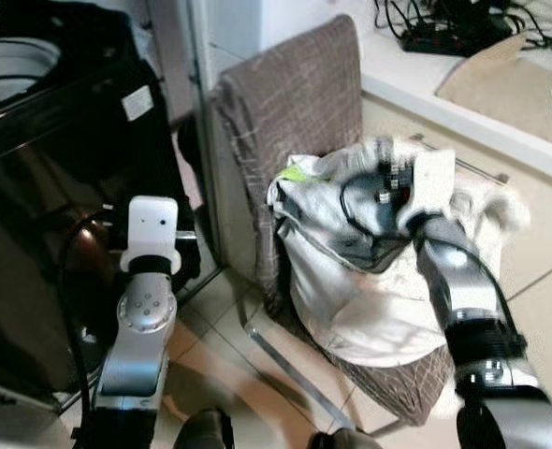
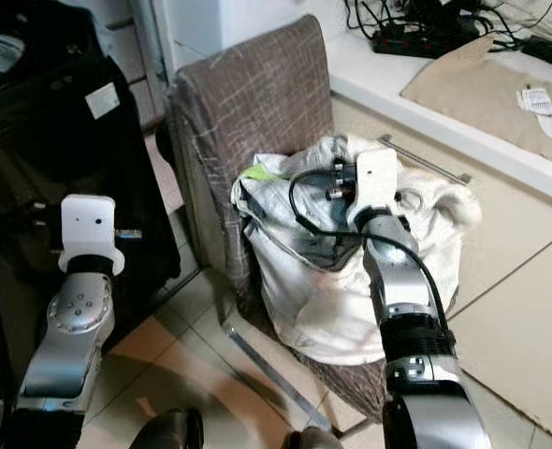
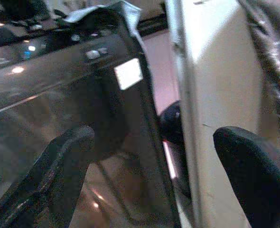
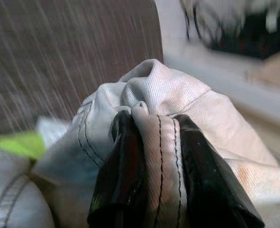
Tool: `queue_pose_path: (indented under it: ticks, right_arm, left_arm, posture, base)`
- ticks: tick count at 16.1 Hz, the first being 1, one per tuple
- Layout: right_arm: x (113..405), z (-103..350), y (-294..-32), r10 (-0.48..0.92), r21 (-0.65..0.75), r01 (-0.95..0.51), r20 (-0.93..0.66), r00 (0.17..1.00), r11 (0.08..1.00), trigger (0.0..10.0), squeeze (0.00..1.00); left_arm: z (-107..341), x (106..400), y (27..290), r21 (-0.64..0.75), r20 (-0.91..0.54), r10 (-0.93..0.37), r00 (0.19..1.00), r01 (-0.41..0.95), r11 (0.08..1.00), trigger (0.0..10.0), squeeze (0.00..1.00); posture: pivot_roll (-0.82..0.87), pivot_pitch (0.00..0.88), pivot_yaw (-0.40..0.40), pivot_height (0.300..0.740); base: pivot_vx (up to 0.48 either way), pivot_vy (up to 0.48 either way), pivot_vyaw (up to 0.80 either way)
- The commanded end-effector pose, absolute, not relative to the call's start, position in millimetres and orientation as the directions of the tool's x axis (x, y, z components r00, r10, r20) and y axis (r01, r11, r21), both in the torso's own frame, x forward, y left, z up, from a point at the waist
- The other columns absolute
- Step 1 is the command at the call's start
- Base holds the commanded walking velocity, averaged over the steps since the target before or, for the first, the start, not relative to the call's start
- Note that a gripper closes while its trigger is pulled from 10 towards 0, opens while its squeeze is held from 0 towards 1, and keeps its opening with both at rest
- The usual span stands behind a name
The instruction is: Clothes washing
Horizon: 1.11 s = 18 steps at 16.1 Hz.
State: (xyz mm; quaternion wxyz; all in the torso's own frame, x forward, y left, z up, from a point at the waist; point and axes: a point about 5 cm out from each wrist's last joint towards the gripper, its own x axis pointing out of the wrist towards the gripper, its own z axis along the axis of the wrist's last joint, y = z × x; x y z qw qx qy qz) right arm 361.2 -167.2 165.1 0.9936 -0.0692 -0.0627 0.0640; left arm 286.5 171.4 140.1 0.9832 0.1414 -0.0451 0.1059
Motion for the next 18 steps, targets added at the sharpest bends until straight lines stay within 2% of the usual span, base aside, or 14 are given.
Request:
queue_pose_path:
  ticks: [1,2,4,6,8,12,14,18]
  right_arm:
    - [365.7,186.8,-165.8,0.162,-0.195,-0.122,0.204,0.965,0.973,0.0,0.0]
    - [367.6,186.1,-166.7,0.167,-0.19,-0.129,0.198,0.966,0.973,0.0,0.0]
    - [362.9,157.0,-166.5,0.162,-0.111,-0.15,0.1,0.982,0.982,0.0,0.0]
    - [355.4,135.3,-161.2,0.179,-0.105,-0.174,0.043,0.983,0.979,0.0,0.0]
    - [349.7,120.4,-150.6,0.207,-0.094,-0.206,0.004,0.978,0.974,0.0,0.0]
    - [357.5,131.7,-146.7,0.237,-0.143,-0.23,0.036,0.971,0.963,0.0,0.0]
    - [361.0,134.7,-147.5,0.24,-0.143,-0.232,0.041,0.97,0.962,0.0,0.0]
    - [359.9,128.8,-141.8,0.261,-0.127,-0.256,0.023,0.965,0.958,0.0,0.0]
  left_arm:
    - [140.7,287.4,170.1,0.285,0.132,0.204,0.97,-0.234,0.93,10.0,0.0]
    - [138.6,287.2,170.1,0.297,0.128,0.21,0.969,-0.24,0.924,10.0,0.0]
    - [129.0,283.7,168.1,0.387,0.108,0.218,0.97,-0.243,0.889,10.0,0.0]
    - [126.3,280.4,163.6,0.375,0.092,0.174,0.98,-0.196,0.906,10.0,0.0]
    - [126.7,278.7,162.4,0.398,0.102,0.173,0.98,-0.199,0.896,10.0,0.0]
    - [127.9,279.8,159.3,0.374,0.109,0.185,0.977,-0.212,0.903,10.0,0.0]
    - [126.6,281.1,159.1,0.306,0.092,0.196,0.976,-0.216,0.927,10.0,0.0]
    - [125.8,280.5,162.7,0.321,0.084,0.211,0.974,-0.227,0.919,10.0,0.0]
  posture:
    - [0.02,0.0,-0.031,0.74]
    - [0.03,0.001,-0.037,0.74]
    - [0.04,0.007,-0.041,0.74]
    - [0.05,0.011,-0.043,0.74]
    - [0.05,0.016,-0.038,0.74]
    - [0.05,0.015,-0.037,0.74]
    - [0.05,0.014,-0.039,0.74]
    - [0.06,0.008,-0.042,0.74]
  base:
    - [0.0,0.0,0.48]
    - [0.0,0.0,0.47]
    - [0.0,0.0,0.45]
    - [0.0,0.0,0.44]
    - [0.0,-0.48,0.43]
    - [0.0,-0.48,0.43]
    - [0.0,0.0,0.42]
    - [0.0,0.0,0.42]
